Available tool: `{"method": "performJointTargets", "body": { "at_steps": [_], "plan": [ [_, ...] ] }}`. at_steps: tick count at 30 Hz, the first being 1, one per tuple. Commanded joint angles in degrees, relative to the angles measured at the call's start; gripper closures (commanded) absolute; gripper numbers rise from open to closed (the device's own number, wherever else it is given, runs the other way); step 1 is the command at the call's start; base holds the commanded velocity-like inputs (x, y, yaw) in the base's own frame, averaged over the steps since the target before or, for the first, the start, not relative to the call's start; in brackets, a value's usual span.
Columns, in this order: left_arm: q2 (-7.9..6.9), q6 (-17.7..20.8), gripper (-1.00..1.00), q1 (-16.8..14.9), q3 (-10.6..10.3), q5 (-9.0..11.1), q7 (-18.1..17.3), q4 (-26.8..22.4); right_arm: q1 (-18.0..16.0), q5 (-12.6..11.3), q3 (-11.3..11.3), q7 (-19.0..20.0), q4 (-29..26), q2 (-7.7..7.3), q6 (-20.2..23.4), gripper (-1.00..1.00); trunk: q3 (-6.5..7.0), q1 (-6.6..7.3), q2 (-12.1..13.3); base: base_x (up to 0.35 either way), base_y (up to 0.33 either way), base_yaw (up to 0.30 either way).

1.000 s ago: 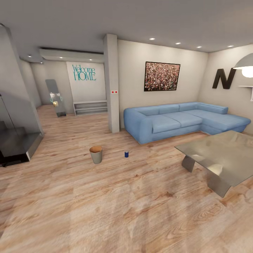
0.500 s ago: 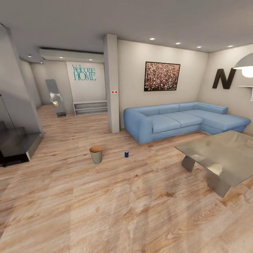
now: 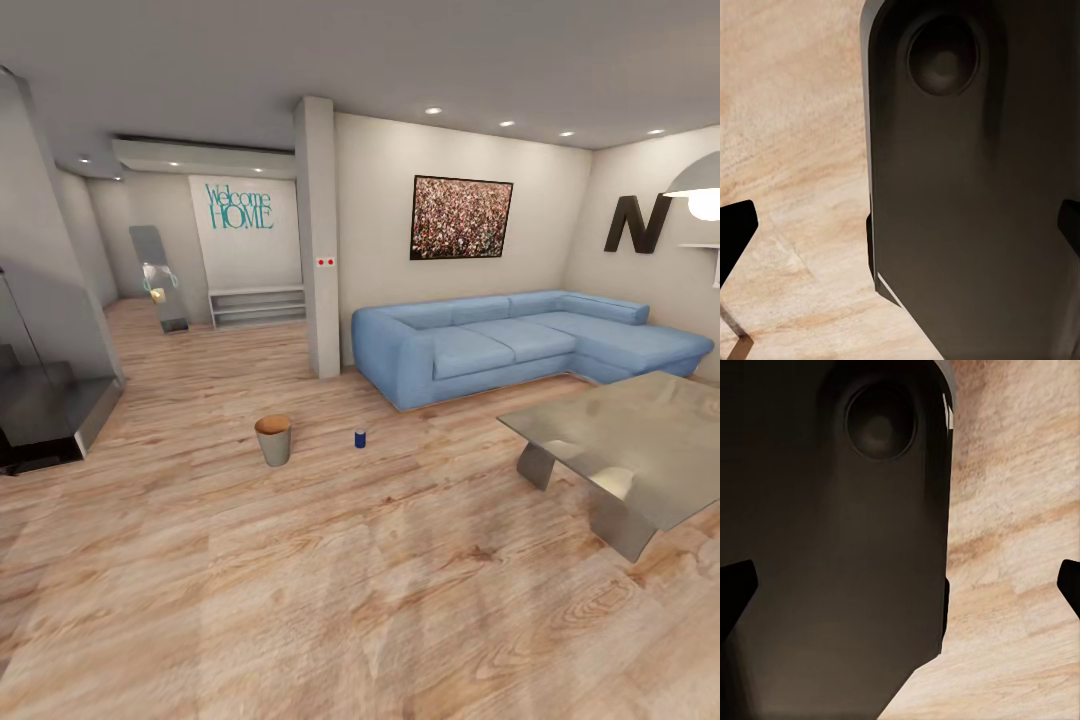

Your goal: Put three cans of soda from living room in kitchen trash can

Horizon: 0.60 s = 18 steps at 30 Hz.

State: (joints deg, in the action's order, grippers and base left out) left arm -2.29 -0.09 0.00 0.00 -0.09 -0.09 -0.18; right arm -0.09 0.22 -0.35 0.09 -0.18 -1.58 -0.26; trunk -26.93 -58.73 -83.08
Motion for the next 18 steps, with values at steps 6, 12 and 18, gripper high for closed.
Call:
{"method": "performJointTargets", "body": {
  "at_steps": [6, 12, 18],
  "plan": [
    [0.0, 0.0, -1.0, 0.0, 0.0, 0.0, 0.0, 0.0, 0.0, -0.02, 0.0, 0.0, 0.0, 0.0, 0.0, -1.0, 0.0, 0.0, 0.0, 0.0, 0.0, 0.0],
    [0.0, 0.0, -1.0, 0.0, 0.0, 0.0, 0.0, 0.0, 0.0, -0.04, 0.0, 0.0, 0.0, 0.0, 0.01, -1.0, 0.0, 0.0, 0.0, 0.0, 0.0, 0.0],
    [0.0, 0.0, -1.0, 0.0, 0.0, 0.0, 0.0, 0.0, 0.0, -0.04, 0.0, 0.0, 0.0, 0.0, 0.02, -1.0, 0.0, 0.0, 0.0, 0.0, 0.0, 0.0]
  ]
}}
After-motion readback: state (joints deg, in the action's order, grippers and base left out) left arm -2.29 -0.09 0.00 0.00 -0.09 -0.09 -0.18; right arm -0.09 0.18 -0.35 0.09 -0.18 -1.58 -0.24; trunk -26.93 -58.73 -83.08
